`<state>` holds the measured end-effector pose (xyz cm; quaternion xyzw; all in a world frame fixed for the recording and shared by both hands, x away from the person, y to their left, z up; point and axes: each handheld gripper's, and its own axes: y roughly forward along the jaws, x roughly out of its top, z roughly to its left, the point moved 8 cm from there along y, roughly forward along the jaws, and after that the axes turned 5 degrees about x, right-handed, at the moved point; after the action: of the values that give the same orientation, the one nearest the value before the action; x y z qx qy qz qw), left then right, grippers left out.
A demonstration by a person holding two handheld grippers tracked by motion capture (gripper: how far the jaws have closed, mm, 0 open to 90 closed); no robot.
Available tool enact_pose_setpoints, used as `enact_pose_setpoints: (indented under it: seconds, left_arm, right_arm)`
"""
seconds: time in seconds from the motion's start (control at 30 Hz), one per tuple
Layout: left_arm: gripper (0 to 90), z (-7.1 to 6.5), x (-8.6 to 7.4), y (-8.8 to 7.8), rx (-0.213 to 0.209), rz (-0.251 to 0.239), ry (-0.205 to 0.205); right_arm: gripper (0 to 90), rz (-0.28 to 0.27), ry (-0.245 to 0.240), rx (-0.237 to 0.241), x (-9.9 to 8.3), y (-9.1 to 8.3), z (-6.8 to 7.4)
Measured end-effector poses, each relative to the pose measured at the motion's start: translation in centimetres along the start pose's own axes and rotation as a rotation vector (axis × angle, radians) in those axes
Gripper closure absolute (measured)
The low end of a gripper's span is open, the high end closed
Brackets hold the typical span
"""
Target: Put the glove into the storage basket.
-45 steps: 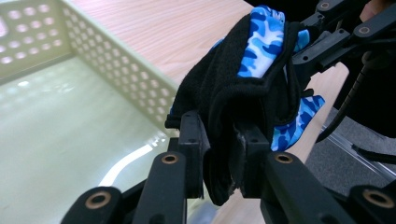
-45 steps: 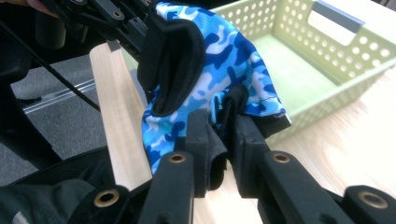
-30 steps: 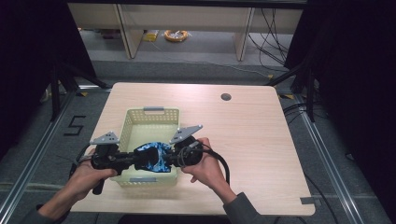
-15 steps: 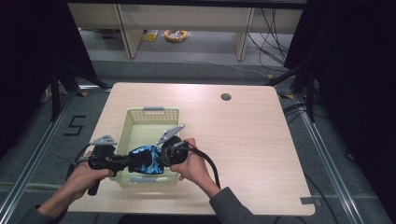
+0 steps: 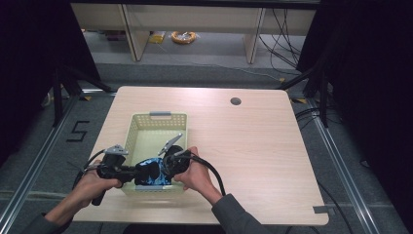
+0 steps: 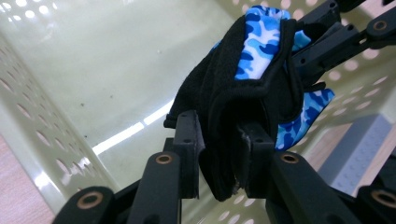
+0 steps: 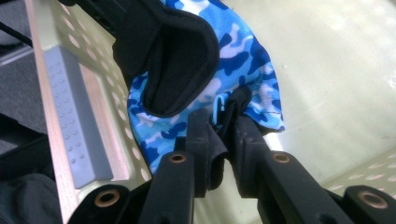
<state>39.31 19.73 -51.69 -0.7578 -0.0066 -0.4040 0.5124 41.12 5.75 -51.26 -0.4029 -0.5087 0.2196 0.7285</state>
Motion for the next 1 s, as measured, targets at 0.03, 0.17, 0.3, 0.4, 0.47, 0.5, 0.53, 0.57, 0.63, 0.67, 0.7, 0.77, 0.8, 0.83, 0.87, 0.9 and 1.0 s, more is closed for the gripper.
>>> enact_pose_setpoints:
  seconds: [0.03, 0.17, 0.3, 0.4, 0.47, 0.5, 0.53, 0.57, 0.63, 0.67, 0.7, 0.77, 0.8, 0.83, 0.87, 0.9, 1.0]
  left_arm:
    - [70.3, 0.1, 0.0, 0.1, -0.001, 0.007, 0.016]
    - [62.6, -0.1, 0.4, -0.1, -0.014, 0.03, 0.023]
    - [54.0, 0.4, 1.1, -0.6, 0.024, 0.019, 0.019]
    - [49.4, 0.5, 1.4, -1.4, 0.033, 0.021, 0.033]
    - [47.8, 0.5, 1.4, -1.8, 0.051, 0.02, 0.032]
    - [46.3, 0.5, 1.5, -1.9, 0.064, 0.018, 0.023]
    - [45.8, 0.6, 1.3, -2.2, 0.085, 0.032, 0.054]
    - [45.2, 0.8, 1.3, -2.3, 0.109, 0.019, 0.072]
    - [43.2, 0.8, 1.2, -2.5, 0.111, 0.028, 0.069]
    - [42.2, 0.7, 1.1, -2.5, 0.105, 0.016, 0.052]
    - [41.1, 0.8, 1.1, -2.7, 0.103, 0.016, 0.046]
    - [39.6, 0.9, 1.0, -3.1, 0.117, 0.034, 0.052]
    - [38.7, 1.0, 1.0, -3.2, 0.123, 0.027, 0.05]
    - [38.0, 1.0, 0.9, -3.4, 0.123, 0.031, 0.052]
    - [38.0, 0.9, 1.0, -3.5, 0.126, 0.01, 0.043]
    - [38.1, 0.8, 0.8, -3.7, 0.126, 0.019, 0.043]
    - [37.8, 0.6, 0.8, -4.0, 0.116, 0.012, 0.041]
  right_arm:
    - [79.8, 0.013, 0.004, 0.0, -0.1, 0.1, 0.1]
    - [79.7, 0.06, 0.026, -0.003, -0.4, 0.6, 0.2]
    - [79.6, 0.07, 0.048, -0.012, -0.5, 0.8, -0.1]
    - [79.5, 0.077, 0.051, -0.013, -0.6, 0.8, -0.1]
    - [79.4, 0.076, 0.051, -0.013, -0.6, 0.8, -0.2]
    - [79.2, 0.078, 0.052, -0.013, -0.6, 0.8, -0.1]
    - [79.1, 0.079, 0.049, -0.01, -0.7, 0.8, -0.1]
    - [79.0, 0.078, 0.041, -0.011, -0.7, 0.8, -0.2]
    - [78.8, 0.076, 0.032, -0.01, -0.7, 0.8, -0.2]
    - [78.8, 0.075, 0.027, -0.009, -0.7, 0.8, -0.2]
    - [78.6, 0.075, 0.044, -0.005, -0.8, 0.8, -0.2]
    - [78.5, 0.072, 0.047, -0.011, -0.8, 0.7, -0.2]
    - [78.3, 0.073, 0.051, -0.01, -0.8, 0.7, -0.1]
    - [78.2, 0.074, 0.05, -0.01, -0.8, 0.7, -0.1]
    - [78.0, 0.074, 0.051, -0.007, -0.8, 0.7, -0.1]
    - [77.7, 0.073, 0.05, -0.006, -0.8, 0.7, -0.1]
    - [76.2, 0.07, 0.053, 0.001, -0.8, 0.7, -0.1]
